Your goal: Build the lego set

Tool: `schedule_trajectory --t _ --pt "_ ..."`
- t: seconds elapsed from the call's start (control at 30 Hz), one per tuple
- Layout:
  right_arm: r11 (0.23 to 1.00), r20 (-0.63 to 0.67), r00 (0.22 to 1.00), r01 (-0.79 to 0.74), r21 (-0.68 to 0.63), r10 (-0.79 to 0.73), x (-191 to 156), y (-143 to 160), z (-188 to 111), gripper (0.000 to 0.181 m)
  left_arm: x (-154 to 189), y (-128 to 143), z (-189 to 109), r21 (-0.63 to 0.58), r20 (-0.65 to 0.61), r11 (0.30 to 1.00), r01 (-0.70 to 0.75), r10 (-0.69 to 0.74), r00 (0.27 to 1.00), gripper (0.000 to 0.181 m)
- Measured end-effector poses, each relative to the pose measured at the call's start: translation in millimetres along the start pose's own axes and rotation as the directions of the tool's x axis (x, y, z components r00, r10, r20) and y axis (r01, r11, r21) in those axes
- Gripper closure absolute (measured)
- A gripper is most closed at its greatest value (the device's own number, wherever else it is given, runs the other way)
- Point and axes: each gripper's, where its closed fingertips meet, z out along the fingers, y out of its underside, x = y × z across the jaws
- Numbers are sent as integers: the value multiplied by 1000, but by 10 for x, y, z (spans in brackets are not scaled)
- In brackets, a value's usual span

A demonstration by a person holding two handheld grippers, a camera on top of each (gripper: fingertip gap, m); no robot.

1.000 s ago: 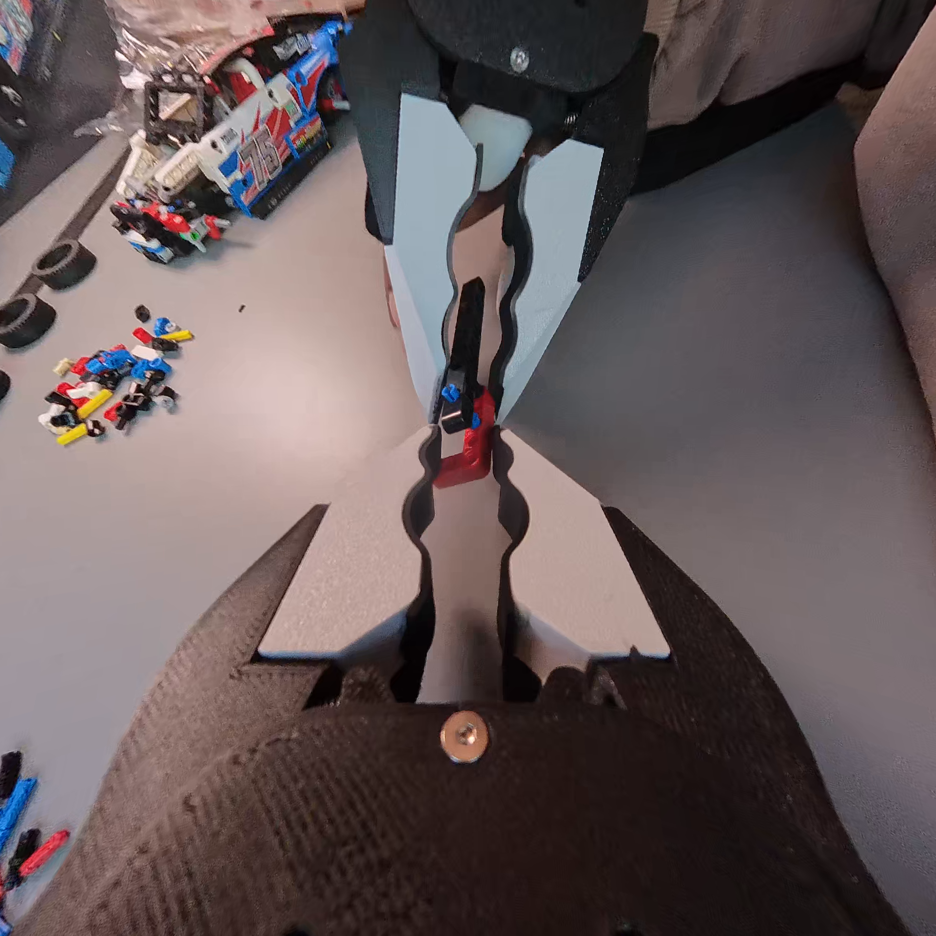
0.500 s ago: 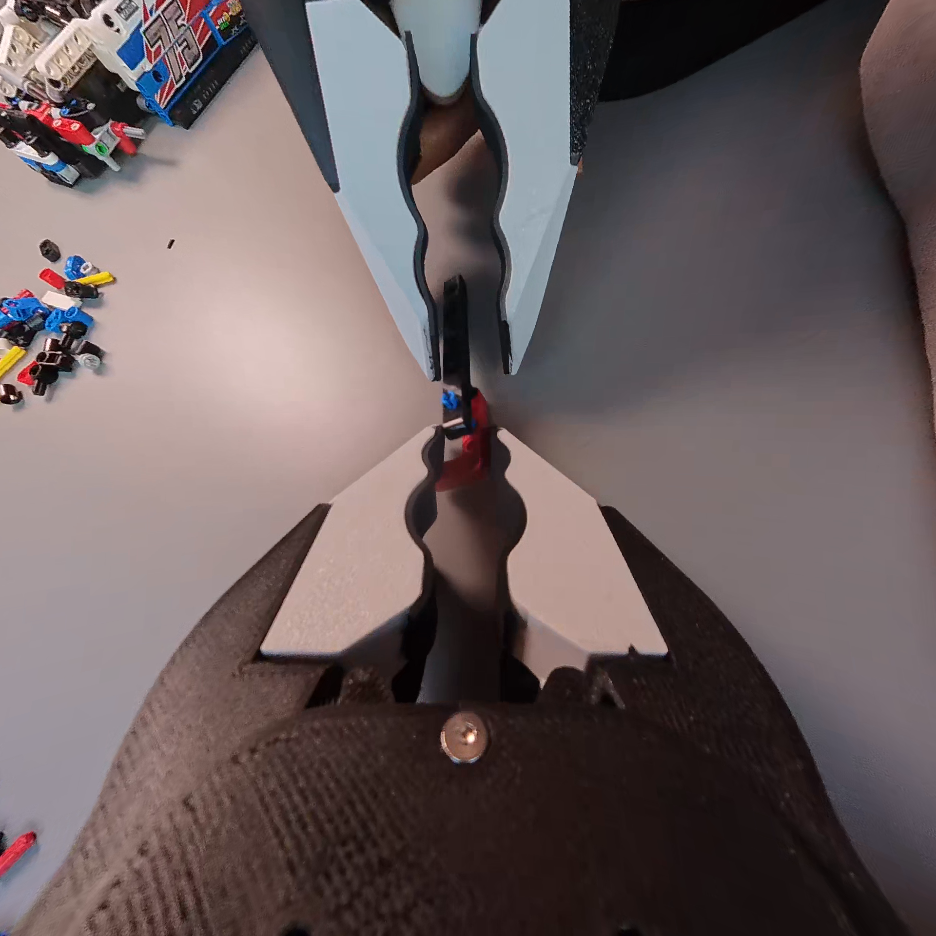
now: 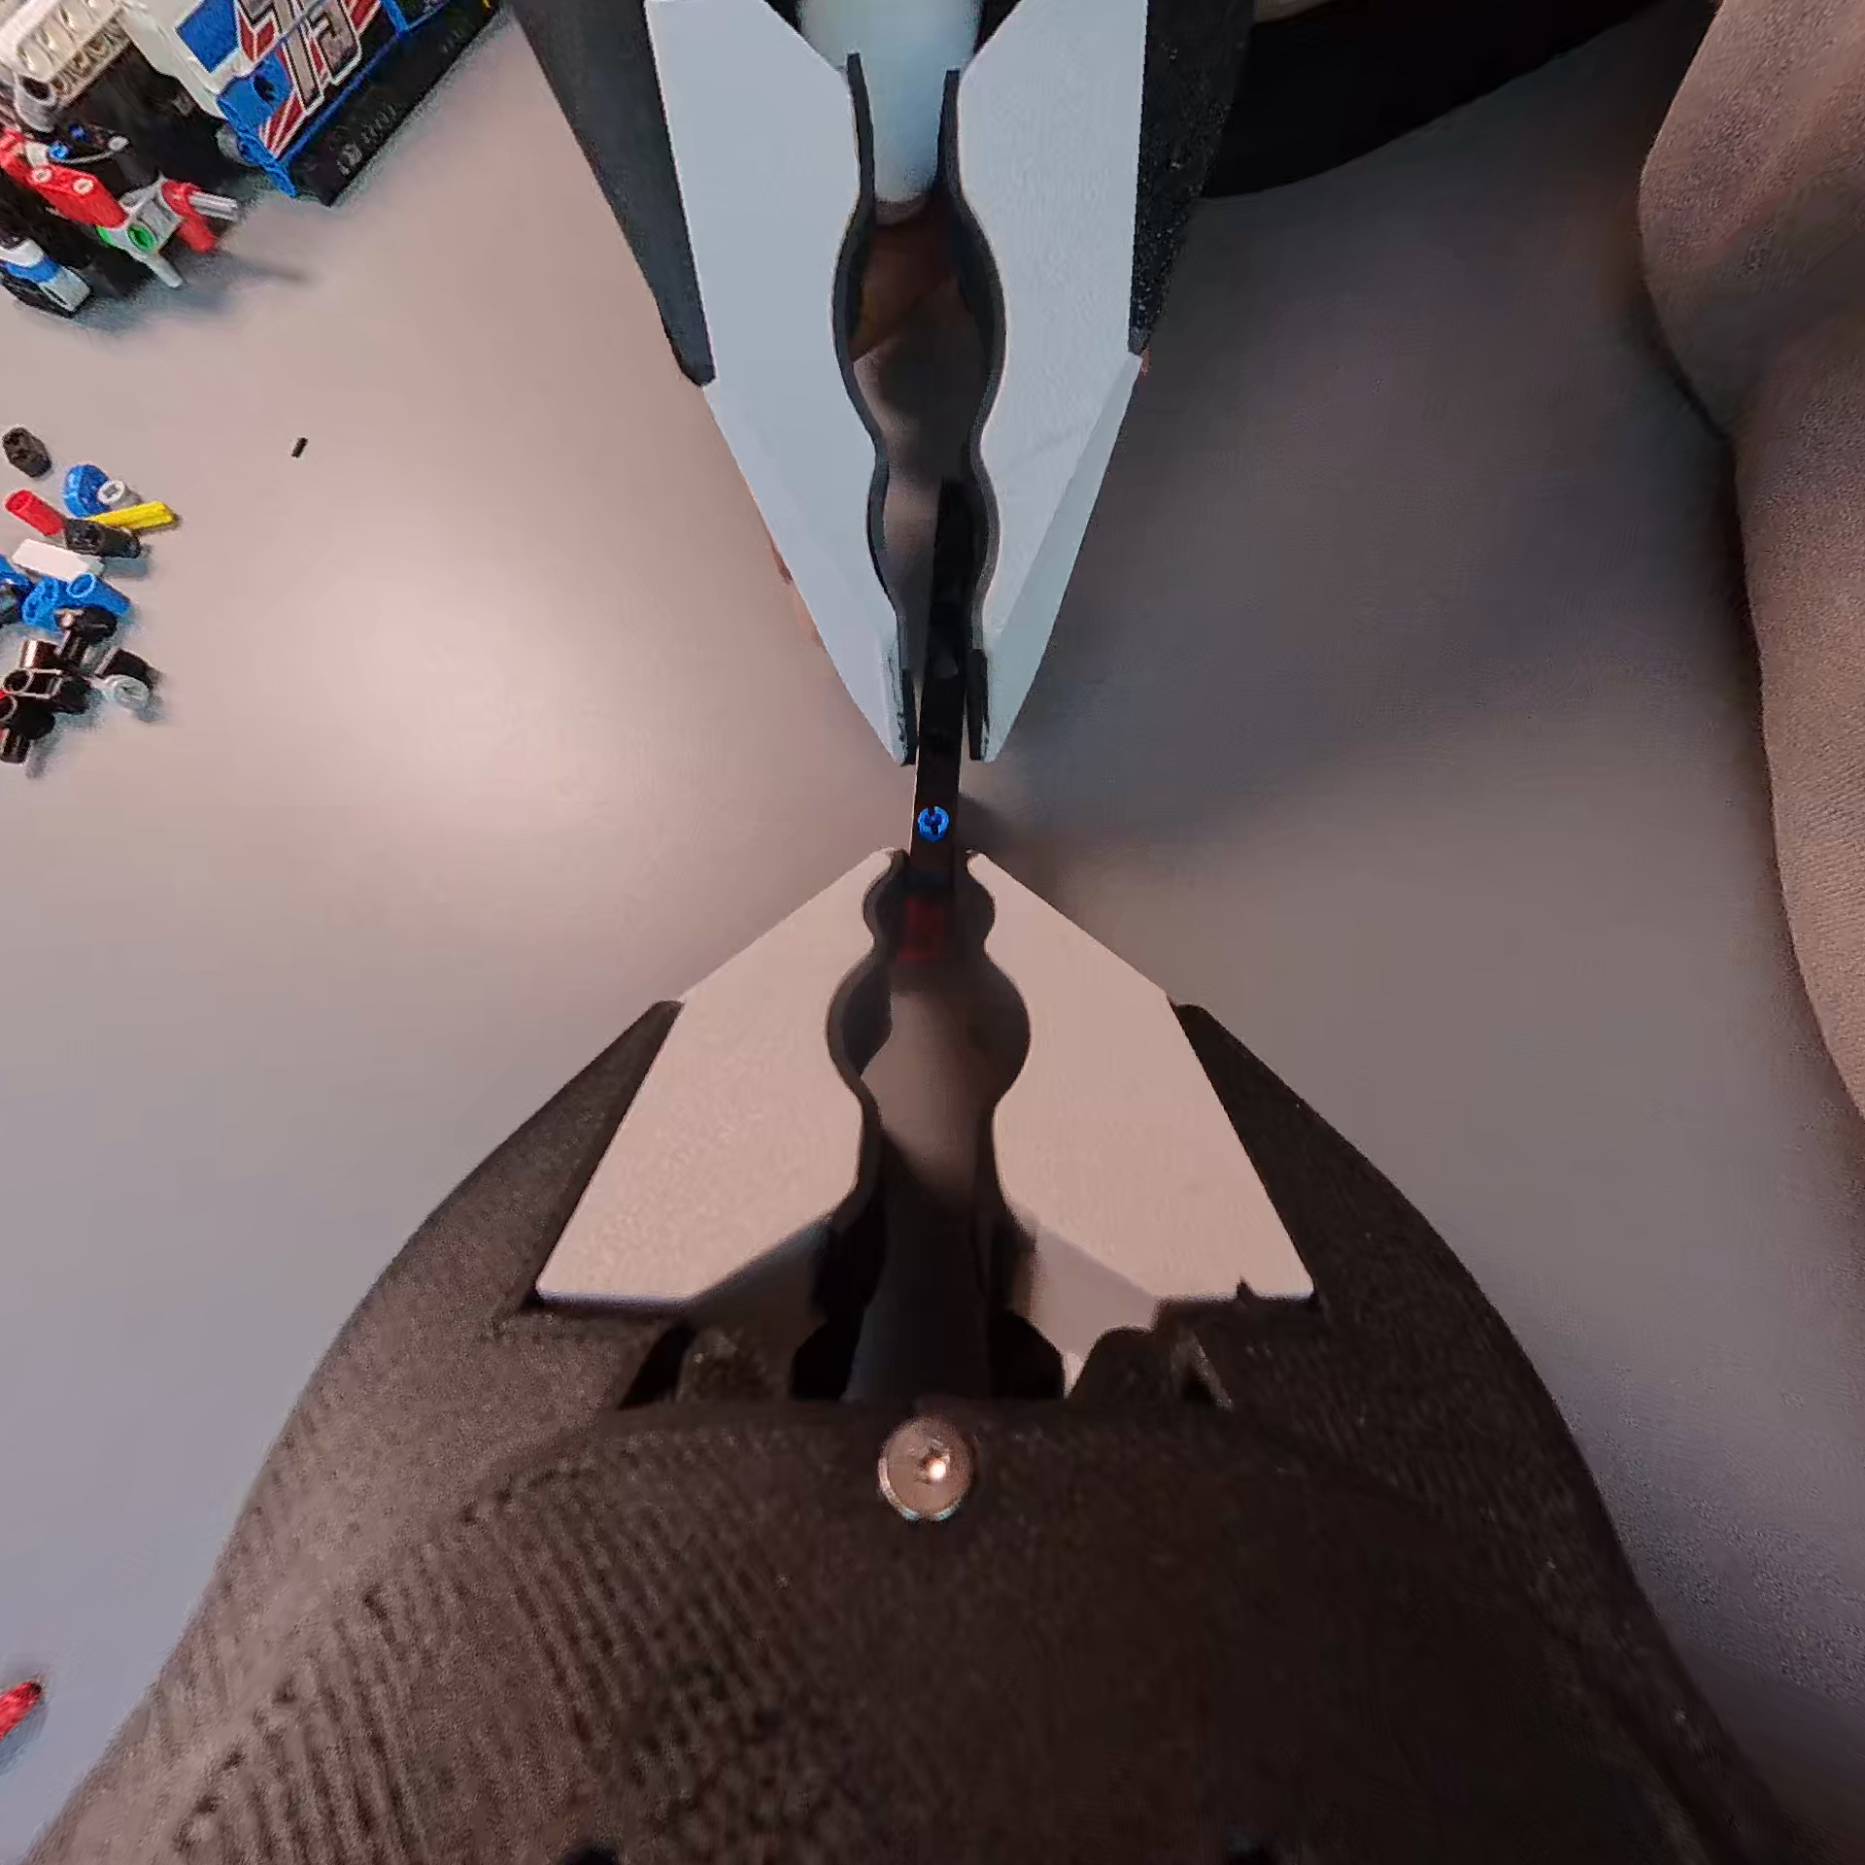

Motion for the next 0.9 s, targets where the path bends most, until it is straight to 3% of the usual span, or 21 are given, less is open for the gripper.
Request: schedule_trajectory --t 0.6,0.9 --pt "995 -112 990 -88 -49 82 38 44 -29 175 -22 2 37 -71 83 996 57 -51 995 174" --pt "994 43 993 -110 -14 110 19 32 -10 175 25 5 27 -30 2 999 -38 38 999 174"
